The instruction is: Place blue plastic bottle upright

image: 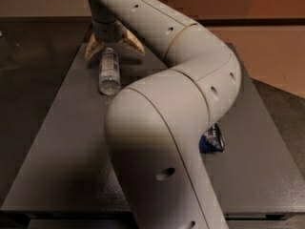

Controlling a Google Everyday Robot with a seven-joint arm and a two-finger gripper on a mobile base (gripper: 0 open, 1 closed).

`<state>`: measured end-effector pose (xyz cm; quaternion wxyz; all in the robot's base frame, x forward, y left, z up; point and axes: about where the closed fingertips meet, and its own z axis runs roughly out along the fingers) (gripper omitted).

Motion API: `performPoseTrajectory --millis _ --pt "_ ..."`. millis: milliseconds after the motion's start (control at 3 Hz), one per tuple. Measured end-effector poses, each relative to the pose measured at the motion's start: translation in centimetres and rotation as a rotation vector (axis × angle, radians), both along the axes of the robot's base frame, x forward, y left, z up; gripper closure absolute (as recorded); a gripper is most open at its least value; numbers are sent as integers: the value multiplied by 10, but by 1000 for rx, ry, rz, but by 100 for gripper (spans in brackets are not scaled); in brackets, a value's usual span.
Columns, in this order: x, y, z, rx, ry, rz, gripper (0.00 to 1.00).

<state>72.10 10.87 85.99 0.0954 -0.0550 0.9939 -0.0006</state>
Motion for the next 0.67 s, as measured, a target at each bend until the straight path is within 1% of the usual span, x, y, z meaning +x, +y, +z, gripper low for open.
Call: performPoseTrajectory --millis 667 --pt "-5 1 -15 -8 38 -19 0"
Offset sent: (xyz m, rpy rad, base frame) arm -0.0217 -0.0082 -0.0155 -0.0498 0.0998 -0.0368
